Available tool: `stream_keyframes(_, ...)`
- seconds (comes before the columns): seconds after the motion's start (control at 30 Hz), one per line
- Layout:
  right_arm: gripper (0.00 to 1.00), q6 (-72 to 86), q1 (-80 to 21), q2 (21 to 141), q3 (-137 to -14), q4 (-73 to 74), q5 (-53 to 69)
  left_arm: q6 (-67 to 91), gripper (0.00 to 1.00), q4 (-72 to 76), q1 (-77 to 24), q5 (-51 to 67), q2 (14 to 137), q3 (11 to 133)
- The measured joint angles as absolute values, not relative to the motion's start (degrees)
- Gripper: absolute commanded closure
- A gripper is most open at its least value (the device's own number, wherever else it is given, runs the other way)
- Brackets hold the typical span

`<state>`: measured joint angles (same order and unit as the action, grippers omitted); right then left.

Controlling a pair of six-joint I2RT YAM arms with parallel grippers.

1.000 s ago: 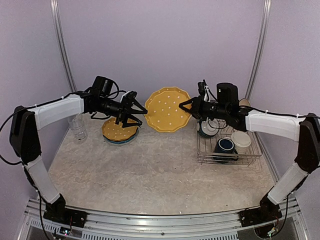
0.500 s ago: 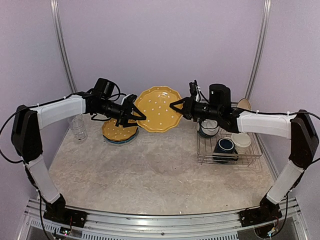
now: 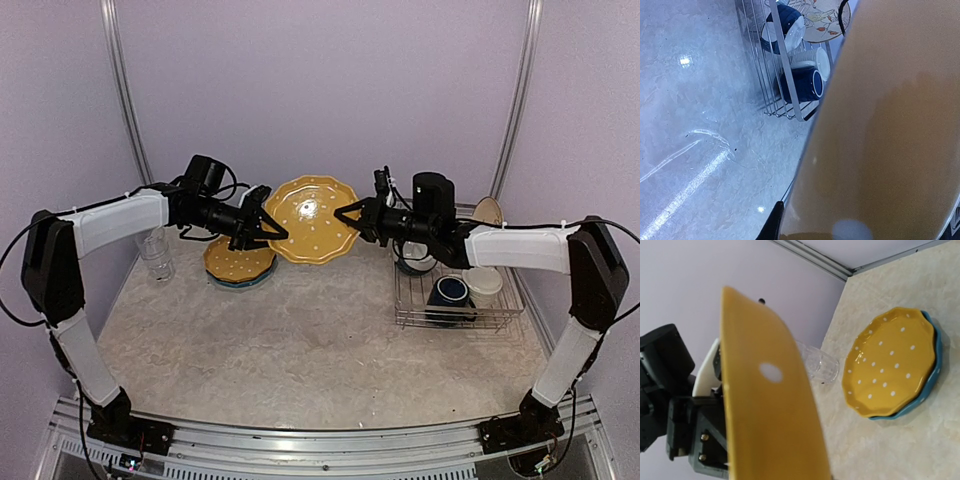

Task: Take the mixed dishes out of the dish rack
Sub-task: Pass from the right arm to the left, then place the plate on the plate.

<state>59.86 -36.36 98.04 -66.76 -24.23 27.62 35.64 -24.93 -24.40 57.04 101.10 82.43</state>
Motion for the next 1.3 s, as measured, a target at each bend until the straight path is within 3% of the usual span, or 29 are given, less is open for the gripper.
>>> stream_keyframes(0.07, 0.85, 59.9, -36.4, 98.2, -66.8, -24.4, 27.6, 35.6, 1.00, -25.0, -24.3, 57.0, 101.1, 82.4)
stream_keyframes(0.23, 0.31, 59.4, -36.4, 98.6, -66.8, -24.4, 26.8, 36.1, 1.00, -26.0, -23.4, 56.3, 101.1, 82.4)
stream_keyframes(0.3, 0.15, 59.0, -36.2, 98.6, -66.8, -24.6, 26.4, 36.4, 1.00, -26.8, -22.5, 55.5, 101.1, 82.4)
stream_keyframes(0.37, 0.09, 58.3, -35.9, 98.6, -66.7, -25.0, 25.9, 37.2, 1.00, -28.0, -21.1, 54.0, 101.1, 82.3)
stream_keyframes(1.0, 0.07, 50.3, -33.6, 92.8, -65.7, -17.7, 20.4, 36.4, 1.00, -46.5, -7.4, 32.5, 108.9, 87.7)
stream_keyframes(1.3, 0.07, 48.2, -33.3, 89.6, -64.0, -15.7, 18.5, 33.9, 1.00, -49.3, -7.3, 31.2, 112.3, 91.5)
